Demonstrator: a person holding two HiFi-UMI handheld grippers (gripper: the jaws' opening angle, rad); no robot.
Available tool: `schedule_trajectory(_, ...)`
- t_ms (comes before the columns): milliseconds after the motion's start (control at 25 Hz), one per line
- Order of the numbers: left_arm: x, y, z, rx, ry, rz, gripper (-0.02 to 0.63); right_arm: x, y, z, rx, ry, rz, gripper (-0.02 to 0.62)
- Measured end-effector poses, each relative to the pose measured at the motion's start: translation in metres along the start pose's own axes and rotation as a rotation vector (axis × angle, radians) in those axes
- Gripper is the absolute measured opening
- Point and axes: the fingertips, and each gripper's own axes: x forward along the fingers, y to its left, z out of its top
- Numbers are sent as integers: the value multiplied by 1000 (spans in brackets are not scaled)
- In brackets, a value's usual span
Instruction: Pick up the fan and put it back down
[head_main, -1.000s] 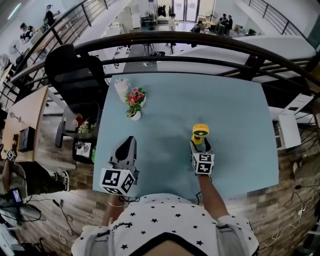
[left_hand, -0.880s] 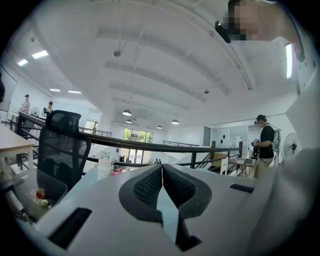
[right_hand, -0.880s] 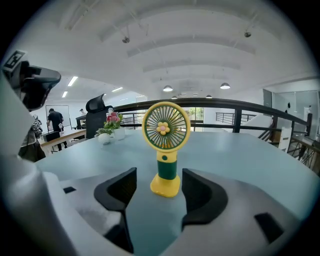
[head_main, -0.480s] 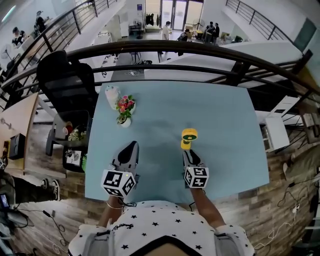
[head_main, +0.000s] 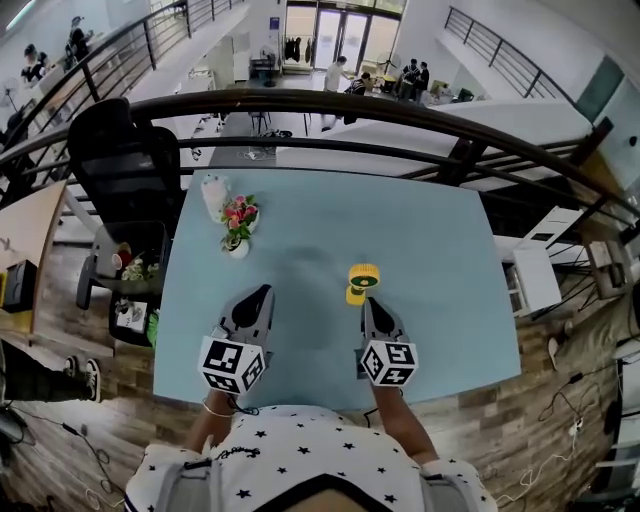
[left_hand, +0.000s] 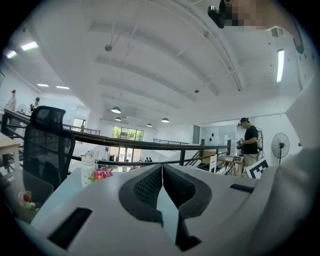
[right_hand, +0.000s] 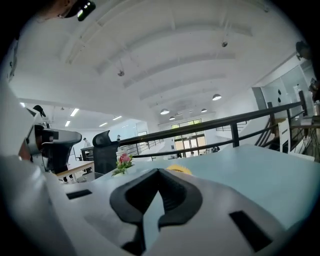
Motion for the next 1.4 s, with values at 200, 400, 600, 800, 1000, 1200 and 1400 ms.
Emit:
schedule_trajectory(200, -5, 4, -1, 1, -1, 13, 29, -2, 1, 28, -39, -54, -1, -2)
schedule_trajectory(400, -12, 6, -4, -2, 6, 27, 29, -3, 9, 39, -35, -75, 29, -3)
schedule_trajectory(600, -13, 4, -5, 22, 12, 26, 29, -5, 13, 42, -37, -78, 39, -3)
schedule_trajectory(800, -14, 1, -7, 19, 18, 23, 29, -10, 12, 41, -32, -77, 42, -3)
schedule_trajectory(1000, -9, -5, -10, 20, 21, 7, 29, -11, 9, 42, -35, -82, 39, -3)
schedule_trajectory(1200, -7, -11, -9, 23, 20, 0, 29, -17, 6, 44, -38, -88, 36, -3)
schedule_trajectory(1400, -2, -12, -7, 25, 17, -5, 29, -15, 3, 49, -41, -99, 36, -3)
